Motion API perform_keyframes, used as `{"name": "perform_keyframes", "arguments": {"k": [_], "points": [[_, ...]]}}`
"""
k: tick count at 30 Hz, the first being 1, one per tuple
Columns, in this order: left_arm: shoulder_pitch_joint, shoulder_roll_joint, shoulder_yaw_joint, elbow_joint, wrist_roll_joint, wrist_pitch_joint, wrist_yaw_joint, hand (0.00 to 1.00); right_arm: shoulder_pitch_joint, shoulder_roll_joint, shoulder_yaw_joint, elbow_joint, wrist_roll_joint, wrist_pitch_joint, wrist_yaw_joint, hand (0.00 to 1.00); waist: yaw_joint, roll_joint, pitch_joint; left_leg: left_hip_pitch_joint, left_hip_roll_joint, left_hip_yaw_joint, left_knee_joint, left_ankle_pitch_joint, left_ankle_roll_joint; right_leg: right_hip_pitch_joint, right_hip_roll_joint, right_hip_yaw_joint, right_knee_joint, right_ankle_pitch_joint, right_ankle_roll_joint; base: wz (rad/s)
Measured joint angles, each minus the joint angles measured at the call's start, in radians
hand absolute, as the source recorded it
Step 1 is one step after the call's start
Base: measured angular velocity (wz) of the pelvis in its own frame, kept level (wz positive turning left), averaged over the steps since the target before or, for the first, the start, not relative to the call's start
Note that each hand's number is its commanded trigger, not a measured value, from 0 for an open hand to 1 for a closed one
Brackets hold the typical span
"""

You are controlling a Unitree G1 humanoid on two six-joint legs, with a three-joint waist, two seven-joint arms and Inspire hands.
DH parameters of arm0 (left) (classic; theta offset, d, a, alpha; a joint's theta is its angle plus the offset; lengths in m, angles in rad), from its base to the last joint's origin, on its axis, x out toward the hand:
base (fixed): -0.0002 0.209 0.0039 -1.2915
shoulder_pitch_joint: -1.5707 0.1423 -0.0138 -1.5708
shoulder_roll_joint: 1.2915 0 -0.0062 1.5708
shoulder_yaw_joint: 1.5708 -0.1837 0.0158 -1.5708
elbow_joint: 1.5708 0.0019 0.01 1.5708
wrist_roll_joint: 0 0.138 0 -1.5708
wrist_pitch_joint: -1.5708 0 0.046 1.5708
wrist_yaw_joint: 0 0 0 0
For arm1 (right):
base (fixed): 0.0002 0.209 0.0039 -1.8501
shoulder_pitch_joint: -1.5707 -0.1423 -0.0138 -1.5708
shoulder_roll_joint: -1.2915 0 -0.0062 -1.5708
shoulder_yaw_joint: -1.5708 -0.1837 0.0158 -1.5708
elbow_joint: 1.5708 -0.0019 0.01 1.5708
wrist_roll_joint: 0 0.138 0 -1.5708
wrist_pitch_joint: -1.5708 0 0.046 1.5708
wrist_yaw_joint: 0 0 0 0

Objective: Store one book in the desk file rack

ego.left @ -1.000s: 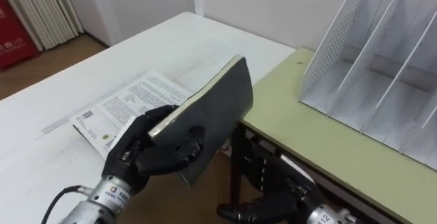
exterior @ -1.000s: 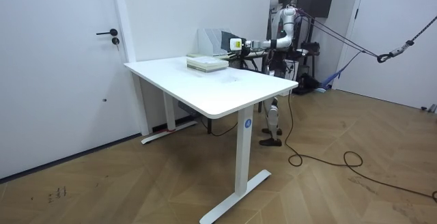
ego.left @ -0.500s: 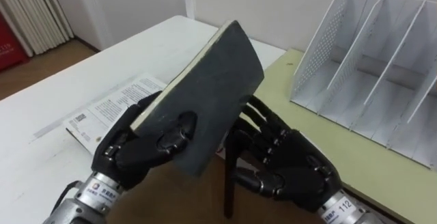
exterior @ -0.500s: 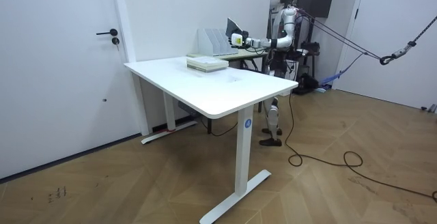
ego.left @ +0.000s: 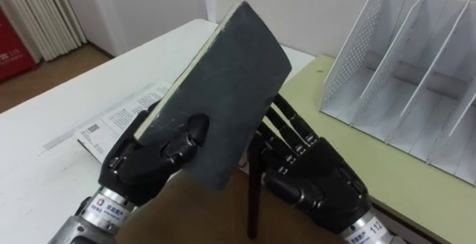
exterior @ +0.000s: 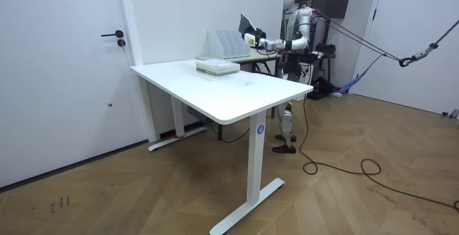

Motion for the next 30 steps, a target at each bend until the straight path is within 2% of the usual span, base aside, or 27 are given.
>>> {"name": "perform_keyframes", "arguments": {"k": [4,6,9,15,20,30], "points": [[0.000,0.000,0.000,0.000,-0.013,0.009,-0.020,1.00,0.000,0.000,0.008,0.000,-0.001,0.005,0.027,0.00,0.000,-0.006,0.0002,-0.001,0.000,0.001,-0.002,0.000,0.000,-0.003,0.000,0.002,0.001,0.000,0.000,0.00],[0.000,0.000,0.000,-0.004,-0.012,0.029,-0.039,1.00,0.009,0.000,0.026,0.000,-0.001,0.023,0.063,0.00,0.003,-0.010,-0.0021,-0.001,0.001,0.004,-0.002,0.000,0.000,-0.004,-0.001,0.008,0.001,0.000,0.000,-0.03],[0.000,0.000,0.001,-0.013,-0.013,0.041,-0.066,1.00,0.021,0.000,0.037,0.000,-0.002,0.055,0.100,0.00,0.004,-0.011,-0.0023,-0.001,0.001,0.006,-0.001,-0.001,0.000,-0.006,-0.002,0.008,0.001,0.000,0.000,-0.01],[-0.001,0.000,0.004,-0.026,-0.013,0.044,-0.097,1.00,0.029,0.004,0.038,0.000,-0.008,0.084,0.149,0.00,0.011,-0.011,-0.0028,-0.003,0.002,0.005,-0.001,-0.001,0.000,-0.007,-0.001,0.009,0.002,0.000,0.000,0.00],[-0.001,0.000,0.005,-0.056,-0.044,0.044,-0.097,1.00,0.030,0.004,0.037,0.000,-0.008,0.087,0.174,0.00,0.025,-0.011,-0.0028,-0.002,0.003,0.006,0.001,-0.001,0.000,-0.009,-0.001,0.010,0.013,-0.001,0.000,0.00],[0.000,-0.006,0.127,-0.081,-0.092,0.040,-0.090,1.00,0.030,0.002,0.021,0.000,-0.012,0.087,0.181,0.00,0.032,-0.011,-0.0037,-0.001,0.003,0.006,0.007,-0.001,0.001,0.001,0.002,0.009,0.015,0.000,0.000,0.00]]}}
